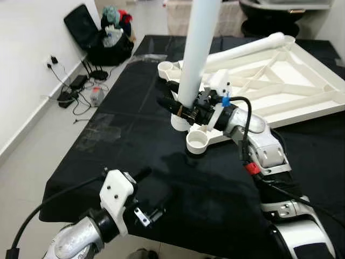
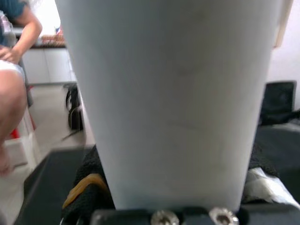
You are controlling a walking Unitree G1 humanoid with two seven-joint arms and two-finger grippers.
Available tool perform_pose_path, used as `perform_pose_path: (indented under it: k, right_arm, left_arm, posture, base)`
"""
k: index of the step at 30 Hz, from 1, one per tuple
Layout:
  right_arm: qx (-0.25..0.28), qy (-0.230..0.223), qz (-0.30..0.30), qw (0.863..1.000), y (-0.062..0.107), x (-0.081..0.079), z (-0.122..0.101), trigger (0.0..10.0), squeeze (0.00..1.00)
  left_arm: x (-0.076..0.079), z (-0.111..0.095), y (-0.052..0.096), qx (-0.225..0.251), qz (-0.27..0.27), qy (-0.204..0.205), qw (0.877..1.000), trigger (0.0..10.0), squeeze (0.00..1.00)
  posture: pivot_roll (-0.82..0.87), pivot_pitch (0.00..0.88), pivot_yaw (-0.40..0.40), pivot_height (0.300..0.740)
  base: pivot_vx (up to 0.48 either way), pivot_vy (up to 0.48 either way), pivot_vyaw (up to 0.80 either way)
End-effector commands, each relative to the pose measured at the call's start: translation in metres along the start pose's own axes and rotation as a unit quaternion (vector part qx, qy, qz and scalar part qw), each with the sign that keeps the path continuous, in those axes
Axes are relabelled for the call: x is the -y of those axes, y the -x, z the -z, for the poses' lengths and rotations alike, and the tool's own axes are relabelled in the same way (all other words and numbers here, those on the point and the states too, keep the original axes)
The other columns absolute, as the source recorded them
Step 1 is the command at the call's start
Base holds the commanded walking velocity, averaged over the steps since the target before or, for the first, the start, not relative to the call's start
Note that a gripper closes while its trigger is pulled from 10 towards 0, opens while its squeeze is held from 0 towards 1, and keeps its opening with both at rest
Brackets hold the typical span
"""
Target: Building children table
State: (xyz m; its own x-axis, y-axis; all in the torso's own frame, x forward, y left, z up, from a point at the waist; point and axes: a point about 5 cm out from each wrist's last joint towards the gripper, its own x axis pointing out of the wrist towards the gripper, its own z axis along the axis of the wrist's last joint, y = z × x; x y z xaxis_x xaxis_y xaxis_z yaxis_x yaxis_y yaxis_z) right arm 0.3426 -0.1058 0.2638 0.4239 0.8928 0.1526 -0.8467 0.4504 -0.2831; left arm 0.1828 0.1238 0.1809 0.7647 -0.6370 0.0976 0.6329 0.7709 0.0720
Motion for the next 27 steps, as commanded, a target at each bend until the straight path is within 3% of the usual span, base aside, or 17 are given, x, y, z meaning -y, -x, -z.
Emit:
perform_pose_path:
  k: [1,6,11,14,18,27]
  right_arm:
    - [0.005,-0.008,-0.025,1.0,0.0,0.002,-0.003,10.0,0.0]
    - [0.001,0.012,-0.049,0.999,0.004,0.022,-0.019,10.0,0.0]
    - [-0.001,0.019,-0.061,0.998,0.005,0.023,-0.021,10.0,0.0]
    - [0.0,0.017,-0.082,0.997,0.004,0.021,-0.022,10.0,0.0]
    - [0.04,-0.016,-0.145,0.988,0.006,0.01,-0.03,10.0,0.0]
    - [0.029,-0.002,-0.186,0.982,0.006,0.001,-0.023,10.0,0.0]
  left_arm:
    - [0.001,-0.003,0.002,0.0,-0.007,-0.012,1.0,10.0,0.0]
    - [0.009,-0.011,0.007,0.027,0.005,-0.046,0.999,10.0,0.0]
    - [0.014,-0.011,0.01,0.032,0.005,-0.061,0.998,10.0,0.0]
    - [0.017,-0.011,0.012,0.034,0.007,-0.065,0.997,10.0,0.0]
    - [0.019,-0.014,0.015,0.035,0.013,-0.067,0.997,10.0,0.0]
    - [0.021,-0.012,0.014,0.037,0.015,-0.07,0.997,10.0,0.0]
  posture:
    - [0.04,0.336,0.04,0.74]
    - [0.04,0.375,0.033,0.74]
    - [0.04,0.386,0.033,0.74]
    - [0.05,0.394,0.033,0.74]
    - [0.06,0.405,0.037,0.74]
    - [0.07,0.407,0.035,0.74]
  base:
    - [0.0,0.0,0.0]
    - [0.0,0.0,0.0]
    - [0.0,0.0,0.0]
    - [0.0,0.0,0.0]
    - [0.0,0.0,0.0]
    - [0.0,0.0,0.0]
